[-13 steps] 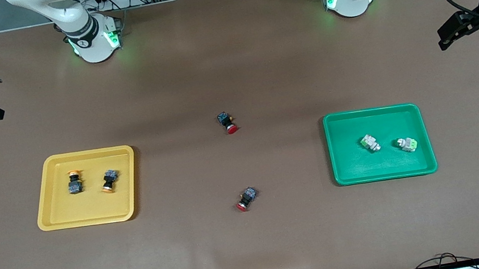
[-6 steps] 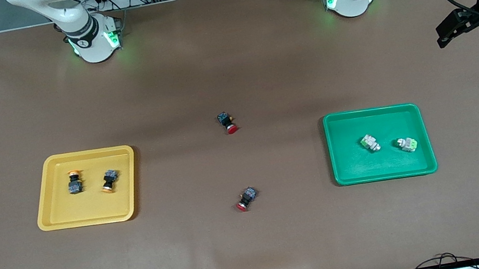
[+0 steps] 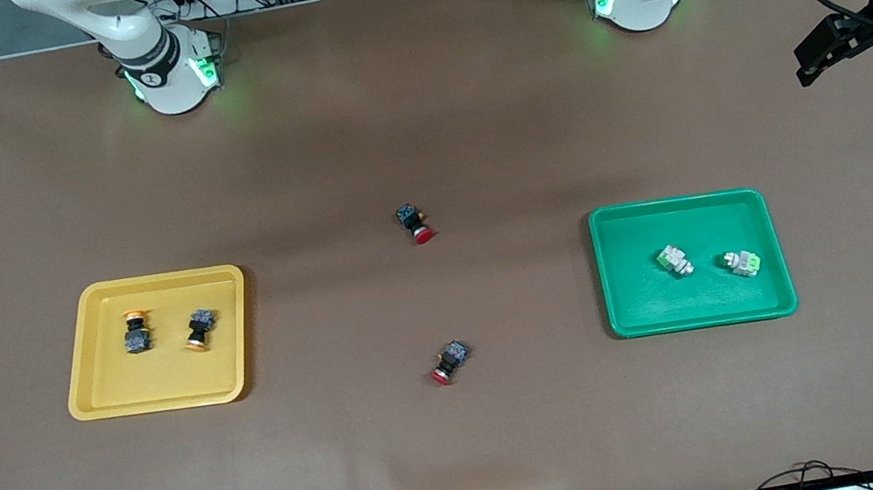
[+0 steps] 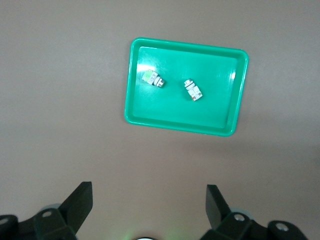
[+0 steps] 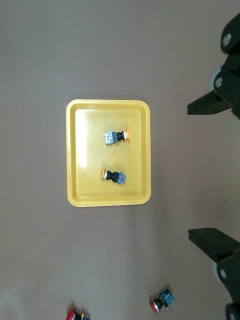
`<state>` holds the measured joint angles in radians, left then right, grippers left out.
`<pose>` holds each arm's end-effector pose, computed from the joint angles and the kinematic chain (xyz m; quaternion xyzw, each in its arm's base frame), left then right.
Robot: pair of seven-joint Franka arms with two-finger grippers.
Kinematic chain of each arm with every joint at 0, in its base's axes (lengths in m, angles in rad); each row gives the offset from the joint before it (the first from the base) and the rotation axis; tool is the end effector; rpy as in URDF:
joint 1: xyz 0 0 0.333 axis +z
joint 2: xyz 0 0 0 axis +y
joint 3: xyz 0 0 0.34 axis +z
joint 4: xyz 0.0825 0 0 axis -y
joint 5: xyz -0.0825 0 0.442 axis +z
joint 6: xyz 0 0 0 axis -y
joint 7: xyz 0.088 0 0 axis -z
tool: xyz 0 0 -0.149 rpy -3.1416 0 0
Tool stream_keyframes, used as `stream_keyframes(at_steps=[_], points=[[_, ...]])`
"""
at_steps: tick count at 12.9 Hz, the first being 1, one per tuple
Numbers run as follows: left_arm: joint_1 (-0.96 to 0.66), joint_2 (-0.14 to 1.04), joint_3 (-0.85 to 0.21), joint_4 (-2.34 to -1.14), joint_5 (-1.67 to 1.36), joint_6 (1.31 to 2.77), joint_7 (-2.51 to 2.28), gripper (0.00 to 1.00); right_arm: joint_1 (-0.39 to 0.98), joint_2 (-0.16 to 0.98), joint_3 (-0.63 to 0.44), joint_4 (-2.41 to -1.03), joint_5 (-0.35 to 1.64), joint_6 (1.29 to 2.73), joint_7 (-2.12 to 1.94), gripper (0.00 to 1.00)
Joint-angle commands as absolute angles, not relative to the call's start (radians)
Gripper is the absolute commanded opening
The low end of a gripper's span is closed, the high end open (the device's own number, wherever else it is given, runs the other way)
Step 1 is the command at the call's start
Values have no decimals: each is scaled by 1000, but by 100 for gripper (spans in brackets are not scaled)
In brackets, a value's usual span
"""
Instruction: Place green and yellow buttons in trays
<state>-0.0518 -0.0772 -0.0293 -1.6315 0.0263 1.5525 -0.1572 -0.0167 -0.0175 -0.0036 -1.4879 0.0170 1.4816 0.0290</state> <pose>0.5827 -0.0440 0.6190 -0.9992 -0.0383 -0.0008 0.0143 0.5976 -0.0095 0.6528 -0.9997 0.0238 -0.0056 0.0085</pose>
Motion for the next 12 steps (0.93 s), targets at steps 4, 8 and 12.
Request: stream_keyframes(at_steps=[4, 8, 12], points=[[-44, -91, -26, -1621, -25, 1549, -143, 100, -34, -9, 11, -1465, 34, 1467, 15, 100], [-46, -86, -26, -1601, -23, 1525, -143, 100, -32, -8, 11, -1466, 32, 1465, 5, 100], [-46, -87, -26, -1600, -23, 1514, -144, 100, -37, -9, 12, -1466, 26, 1465, -72, 100]])
